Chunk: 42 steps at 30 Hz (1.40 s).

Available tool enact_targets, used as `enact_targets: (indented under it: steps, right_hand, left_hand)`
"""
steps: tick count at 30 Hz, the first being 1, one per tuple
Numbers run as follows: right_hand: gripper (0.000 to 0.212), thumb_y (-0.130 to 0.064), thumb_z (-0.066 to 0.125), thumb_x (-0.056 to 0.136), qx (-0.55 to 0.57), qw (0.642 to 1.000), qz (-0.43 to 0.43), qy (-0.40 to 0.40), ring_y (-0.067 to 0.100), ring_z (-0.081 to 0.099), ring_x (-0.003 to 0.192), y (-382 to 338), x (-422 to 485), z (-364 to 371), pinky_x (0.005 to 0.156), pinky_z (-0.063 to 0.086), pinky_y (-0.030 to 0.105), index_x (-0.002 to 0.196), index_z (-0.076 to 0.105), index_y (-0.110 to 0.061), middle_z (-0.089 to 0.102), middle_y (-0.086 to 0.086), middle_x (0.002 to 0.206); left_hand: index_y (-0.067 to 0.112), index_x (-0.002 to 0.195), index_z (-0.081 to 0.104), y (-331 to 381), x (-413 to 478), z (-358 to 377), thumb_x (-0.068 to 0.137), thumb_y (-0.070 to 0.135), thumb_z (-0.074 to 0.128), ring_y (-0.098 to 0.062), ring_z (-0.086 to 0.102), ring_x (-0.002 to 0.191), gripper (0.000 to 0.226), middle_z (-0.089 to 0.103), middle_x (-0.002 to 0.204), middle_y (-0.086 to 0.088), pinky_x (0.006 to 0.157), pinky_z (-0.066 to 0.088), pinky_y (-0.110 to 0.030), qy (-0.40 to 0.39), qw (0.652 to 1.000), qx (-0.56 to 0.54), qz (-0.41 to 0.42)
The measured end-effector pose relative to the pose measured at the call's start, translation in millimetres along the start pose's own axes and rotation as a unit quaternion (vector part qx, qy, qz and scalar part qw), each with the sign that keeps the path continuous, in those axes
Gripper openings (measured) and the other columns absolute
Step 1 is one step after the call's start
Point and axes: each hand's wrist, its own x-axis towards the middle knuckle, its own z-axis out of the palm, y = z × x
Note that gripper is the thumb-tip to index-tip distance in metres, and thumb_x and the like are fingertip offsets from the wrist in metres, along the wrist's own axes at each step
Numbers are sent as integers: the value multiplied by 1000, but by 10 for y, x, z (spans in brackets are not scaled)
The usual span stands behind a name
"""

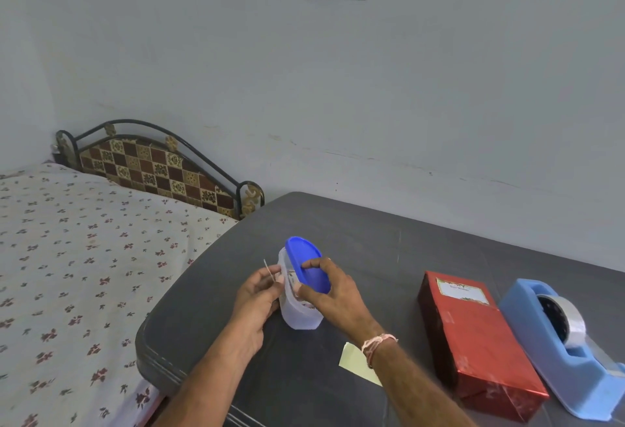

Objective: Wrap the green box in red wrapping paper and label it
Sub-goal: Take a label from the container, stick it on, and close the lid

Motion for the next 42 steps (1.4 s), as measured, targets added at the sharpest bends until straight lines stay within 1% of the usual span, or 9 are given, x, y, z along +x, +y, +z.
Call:
enact_targets:
  steps: [3, 6, 13, 17, 21, 29, 37, 40, 42]
  right_hand:
    - [59, -71, 64, 73, -9, 1000, 19, -2, 21, 48, 132, -3, -59, 21, 109, 47, 45, 128, 58, -51, 47, -6, 147]
    - [67, -74, 66, 70, 67, 996, 57, 11, 19, 41, 144, 0, -154, 13, 116, 42, 47, 133, 59, -51, 42, -5, 157]
    - [45, -45, 75, 90, 173, 982, 68, 20, 10, 46, 137, -141, -348, -22, 111, 48, 32, 132, 60, -51, 38, -12, 154]
    - [59, -57, 74, 83, 147, 987, 44, 43, 10, 32, 149, -209, -405, -44, 120, 39, 43, 139, 58, -48, 30, -8, 164]
    - [75, -74, 65, 69, 125, 991, 23, 53, 8, 30, 148, -225, -487, -36, 120, 38, 39, 140, 56, -50, 31, -9, 164]
    - [70, -69, 64, 77, 115, 992, 20, 52, 4, 25, 147, -243, -605, -123, 119, 38, 39, 143, 53, -49, 30, -9, 165]
    - [54, -65, 64, 89, 58, 997, 18, 56, 11, 37, 141, -359, -637, -213, 113, 42, 35, 140, 54, -52, 33, -19, 156]
    - [48, -62, 73, 85, 209, 974, 43, 80, 9, 54, 127, -431, -626, -279, 103, 54, 33, 128, 55, -52, 45, -12, 142]
    - [65, -51, 83, 81, 357, 927, 85, 74, 14, 65, 118, -408, -583, -314, 99, 58, 39, 135, 46, -46, 55, -8, 137]
  left_hand:
    - [14, 128, 59, -7, -17, 86, 100, 5, 63, -24, 73, 99, 30, 73, 119, -10, 72, 59, -36, 1, 999, -43, -24]
    - [2, 131, 59, -44, -32, 128, 98, 9, 66, -25, 74, 92, 34, 71, 122, -21, 74, 58, -37, -12, 996, -75, -44]
    - [25, 131, 60, -18, -168, 246, 96, 28, 68, -38, 73, 104, 37, 72, 121, -18, 80, 61, -55, -85, 984, -150, -50]
    - [24, 136, 60, 40, -238, 263, 97, 33, 64, -40, 74, 101, 40, 69, 126, -22, 72, 62, -54, -121, 970, -195, -78]
    - [14, 137, 62, 70, -335, 333, 102, 42, 55, -37, 75, 97, 46, 70, 123, -24, 71, 64, -49, -163, 956, -218, -106]
    - [13, 140, 59, 108, -466, 457, 103, 43, 52, -36, 75, 98, 48, 70, 123, -24, 67, 63, -45, -162, 967, -182, -72]
    - [11, 143, 57, 91, -502, 511, 104, 47, 49, -42, 67, 115, 54, 63, 135, -26, 90, 58, -54, -171, 962, -188, -96]
    - [6, 139, 61, 114, -554, 507, 105, 47, 48, -38, 68, 114, 55, 63, 135, -26, 90, 58, -50, -189, 957, -193, -109]
    - [7, 139, 62, 137, -598, 519, 105, 46, 48, -37, 67, 118, 54, 62, 138, -24, 93, 58, -49, -202, 955, -184, -119]
